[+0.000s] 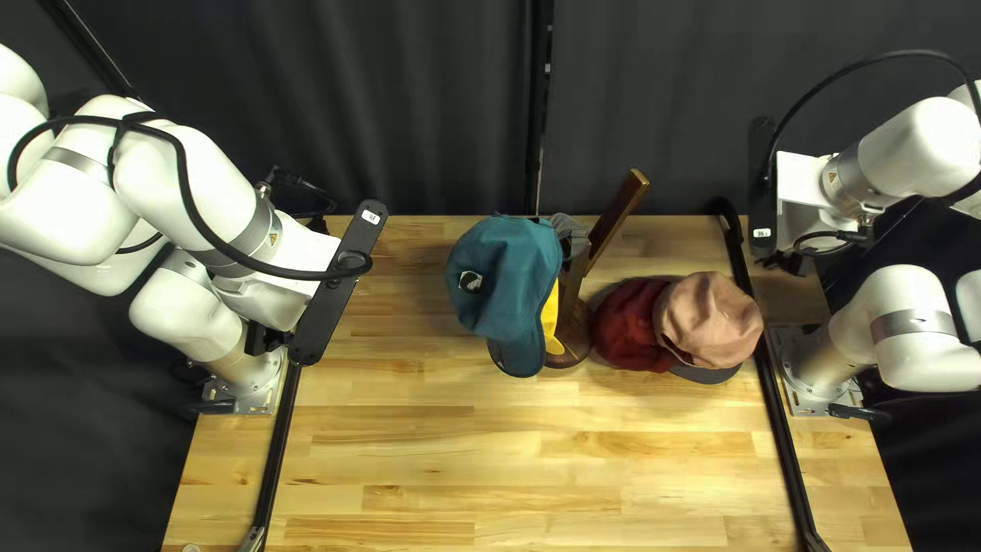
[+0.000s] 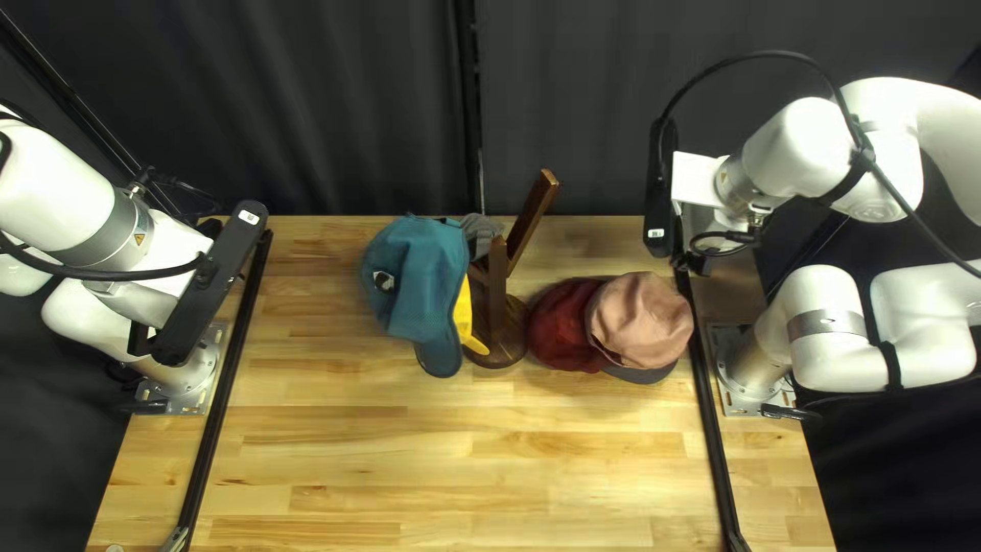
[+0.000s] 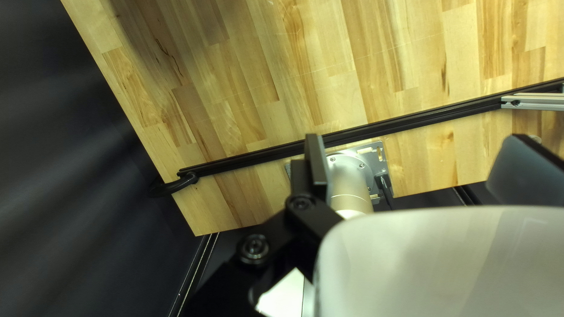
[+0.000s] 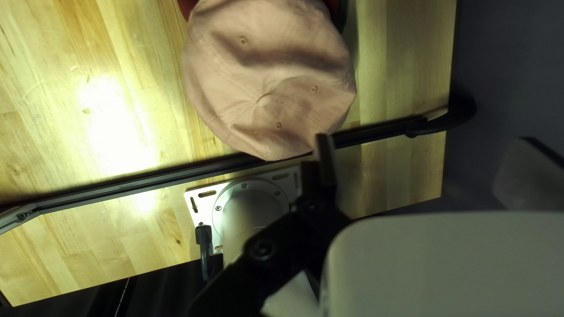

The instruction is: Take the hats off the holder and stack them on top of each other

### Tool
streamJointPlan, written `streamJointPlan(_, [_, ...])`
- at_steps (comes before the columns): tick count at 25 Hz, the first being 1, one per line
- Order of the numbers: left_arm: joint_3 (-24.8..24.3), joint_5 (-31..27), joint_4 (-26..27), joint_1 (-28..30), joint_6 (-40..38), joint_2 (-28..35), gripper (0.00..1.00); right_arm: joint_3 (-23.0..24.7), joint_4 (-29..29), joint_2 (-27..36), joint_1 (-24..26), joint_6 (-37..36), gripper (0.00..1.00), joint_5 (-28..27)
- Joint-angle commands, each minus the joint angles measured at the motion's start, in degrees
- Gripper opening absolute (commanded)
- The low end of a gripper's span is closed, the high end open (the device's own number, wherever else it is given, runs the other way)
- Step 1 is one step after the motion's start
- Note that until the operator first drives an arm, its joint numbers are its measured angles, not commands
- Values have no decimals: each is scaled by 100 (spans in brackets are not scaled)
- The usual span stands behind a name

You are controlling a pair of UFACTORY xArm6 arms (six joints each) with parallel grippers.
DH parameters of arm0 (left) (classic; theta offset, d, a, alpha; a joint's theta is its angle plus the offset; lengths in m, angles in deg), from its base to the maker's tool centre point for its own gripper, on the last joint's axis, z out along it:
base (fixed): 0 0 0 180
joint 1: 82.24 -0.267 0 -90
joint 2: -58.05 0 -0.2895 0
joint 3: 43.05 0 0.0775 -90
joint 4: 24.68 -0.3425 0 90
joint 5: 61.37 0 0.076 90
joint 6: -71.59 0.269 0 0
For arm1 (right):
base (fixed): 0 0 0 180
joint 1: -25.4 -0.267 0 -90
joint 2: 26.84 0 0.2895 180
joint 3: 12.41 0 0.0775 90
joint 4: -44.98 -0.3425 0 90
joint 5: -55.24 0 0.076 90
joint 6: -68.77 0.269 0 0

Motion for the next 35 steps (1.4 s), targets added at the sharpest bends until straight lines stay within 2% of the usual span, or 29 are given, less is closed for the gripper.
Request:
streamJointPlan(1, [0, 0, 0, 0, 0, 0, 100, -362, -90, -278, 110, -208, 100, 73])
streamJointPlan(9, [0, 0, 0, 0, 0, 0, 100, -1959, -76, -1540, -120, -477, 100, 39])
streamJointPlan(15, [0, 0, 0, 0, 0, 0, 100, -2755, -13, -2355, -514, -513, 100, 187])
streamJointPlan(23, [0, 0, 0, 0, 0, 0, 100, -3060, -143, -2961, -582, -774, 100, 596])
streamJointPlan(27, [0, 0, 0, 0, 0, 0, 100, -3193, -277, -3202, -408, -1136, 100, 801])
streamJointPlan(31, [0, 0, 0, 0, 0, 0, 100, -3295, -576, -3179, -36, -1674, 100, 851])
streamJointPlan(35, [0, 0, 0, 0, 0, 0, 100, -3336, -656, -3050, -9, -1829, 100, 759])
